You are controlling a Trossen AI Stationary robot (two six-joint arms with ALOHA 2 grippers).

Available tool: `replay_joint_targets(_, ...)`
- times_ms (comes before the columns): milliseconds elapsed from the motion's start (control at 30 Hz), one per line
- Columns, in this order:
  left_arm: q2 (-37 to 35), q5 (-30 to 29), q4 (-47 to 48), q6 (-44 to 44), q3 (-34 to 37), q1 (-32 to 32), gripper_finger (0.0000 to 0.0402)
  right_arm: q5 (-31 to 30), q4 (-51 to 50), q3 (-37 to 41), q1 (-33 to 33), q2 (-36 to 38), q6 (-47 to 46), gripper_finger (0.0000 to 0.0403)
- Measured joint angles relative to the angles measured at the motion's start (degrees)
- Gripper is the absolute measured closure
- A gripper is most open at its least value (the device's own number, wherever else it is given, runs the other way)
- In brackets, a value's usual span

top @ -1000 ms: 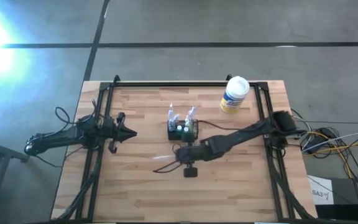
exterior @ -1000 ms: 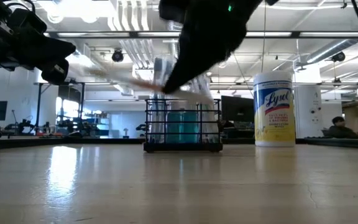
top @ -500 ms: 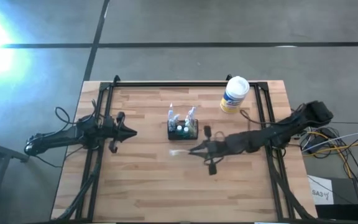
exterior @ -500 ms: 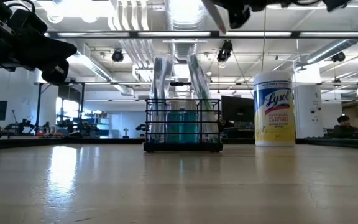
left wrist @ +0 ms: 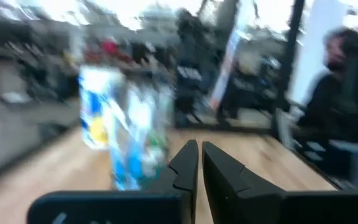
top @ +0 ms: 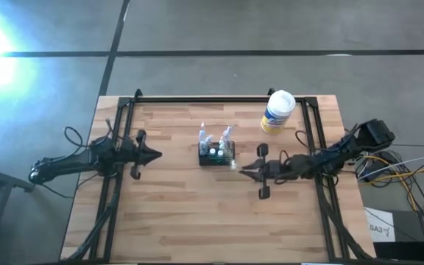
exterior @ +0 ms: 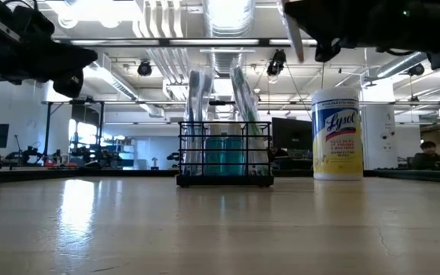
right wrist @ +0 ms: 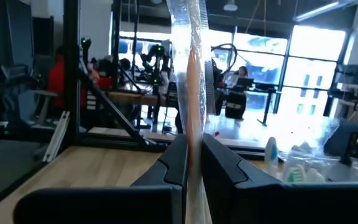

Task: Pick & Place toothbrushing station
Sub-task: Put the orange toothbrush into the black wire organizer

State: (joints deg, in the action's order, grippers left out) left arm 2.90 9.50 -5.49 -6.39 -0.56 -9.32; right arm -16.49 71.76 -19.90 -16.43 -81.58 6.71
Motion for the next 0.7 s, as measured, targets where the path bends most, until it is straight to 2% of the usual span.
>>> replay_joint_targets(100, 0.4, -5.4, -3.0, 2.1, -0.3, 0.0, 0.0384, 0.0, 3.3, 2.3, 0.2, 0.0, 0.6, 0.0380)
replay_joint_targets(200, 2.1, -8.0, -4.8, 3.6, -1.2, 0.0, 0.0396, -0.2, 6.9, 3.7, 0.5, 0.0, -0.1, 0.0380)
replay_joint_targets(333, 6.7, -8.1, -9.7, 3.9, -3.3, 0.0, 0.0395, -0.1, 8.3, 4.2, 0.5, 0.0, -0.1, 0.0380)
replay_joint_targets(500, 14.7, -7.9, -10.4, 5.4, -10.5, 0.0, 0.0394, -0.1, 7.9, 1.8, 0.6, -0.6, 0.6, 0.0380)
replay_joint_targets(600, 20.6, -5.1, -10.5, 6.2, -14.8, 0.2, 0.0389, -0.2, 7.7, 0.5, 0.6, -1.8, 1.2, 0.0380)
replay_joint_targets(700, 27.0, -2.7, -10.5, 6.9, -18.7, 1.2, 0.0363, -1.7, 7.7, -1.4, 0.6, -3.7, 2.2, 0.0380)
